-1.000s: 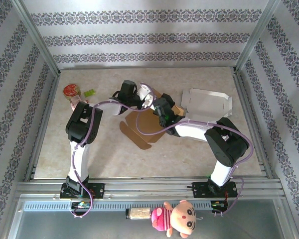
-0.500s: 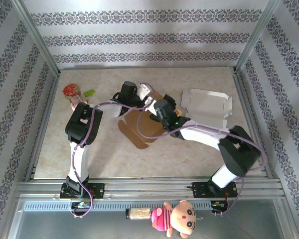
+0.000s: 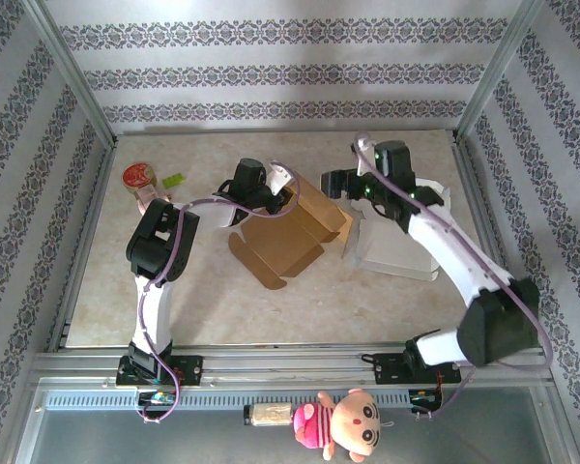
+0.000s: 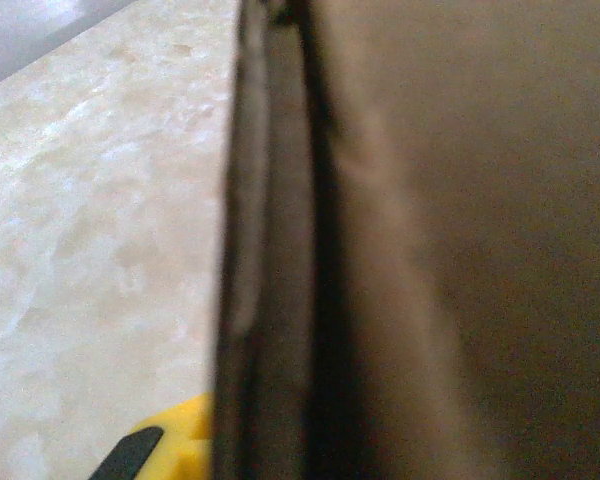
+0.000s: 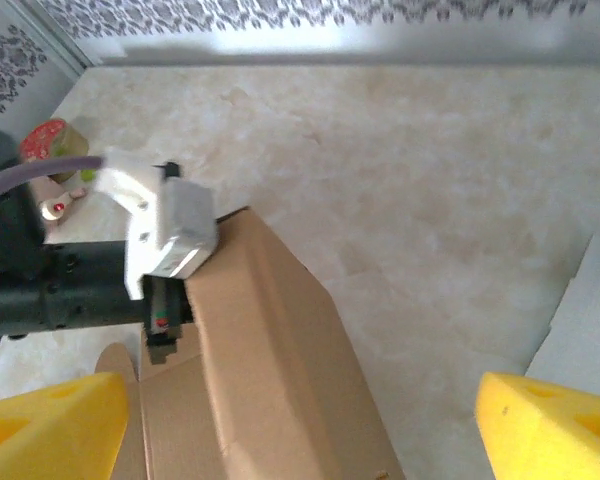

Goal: Fold the paper box

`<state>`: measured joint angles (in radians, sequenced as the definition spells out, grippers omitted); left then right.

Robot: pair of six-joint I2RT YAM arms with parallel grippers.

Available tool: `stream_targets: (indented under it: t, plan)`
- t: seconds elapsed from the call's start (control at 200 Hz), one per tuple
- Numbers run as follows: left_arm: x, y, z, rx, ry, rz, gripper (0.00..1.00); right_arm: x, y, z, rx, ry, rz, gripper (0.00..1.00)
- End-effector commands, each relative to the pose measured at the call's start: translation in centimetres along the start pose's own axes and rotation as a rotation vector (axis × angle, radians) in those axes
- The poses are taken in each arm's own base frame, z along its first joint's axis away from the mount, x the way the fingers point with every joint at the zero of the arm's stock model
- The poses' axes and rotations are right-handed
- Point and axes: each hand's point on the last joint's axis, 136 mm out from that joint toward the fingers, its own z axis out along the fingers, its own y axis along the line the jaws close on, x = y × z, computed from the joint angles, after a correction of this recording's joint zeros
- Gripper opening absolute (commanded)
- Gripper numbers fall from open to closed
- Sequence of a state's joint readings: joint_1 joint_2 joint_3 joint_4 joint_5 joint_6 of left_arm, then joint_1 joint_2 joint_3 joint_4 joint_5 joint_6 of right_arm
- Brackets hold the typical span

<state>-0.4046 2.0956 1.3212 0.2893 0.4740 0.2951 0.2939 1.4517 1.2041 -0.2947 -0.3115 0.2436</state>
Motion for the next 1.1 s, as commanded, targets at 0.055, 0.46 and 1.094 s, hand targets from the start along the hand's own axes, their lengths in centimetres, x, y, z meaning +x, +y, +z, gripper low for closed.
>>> stream_targets:
  t: [0.055,0.46,1.094]
  plan:
    - [-0.7,-0.7,0.0,0.034,-0.019,0.031,0.24,2.8,1.6,3.8,-0.161,0.227,0.069,0.81]
    - [-3.2,-0.3,0.7,0.052,-0.106,0.018,0.30,6.2,0.6,7.9,-0.219,0.359,0.072,0.59]
    - [-0.2,5.3,-2.1,-0.371,0.005,-0.127,0.00,-0.7,-2.9,-0.2,0.205,0.084,0.278,0.85]
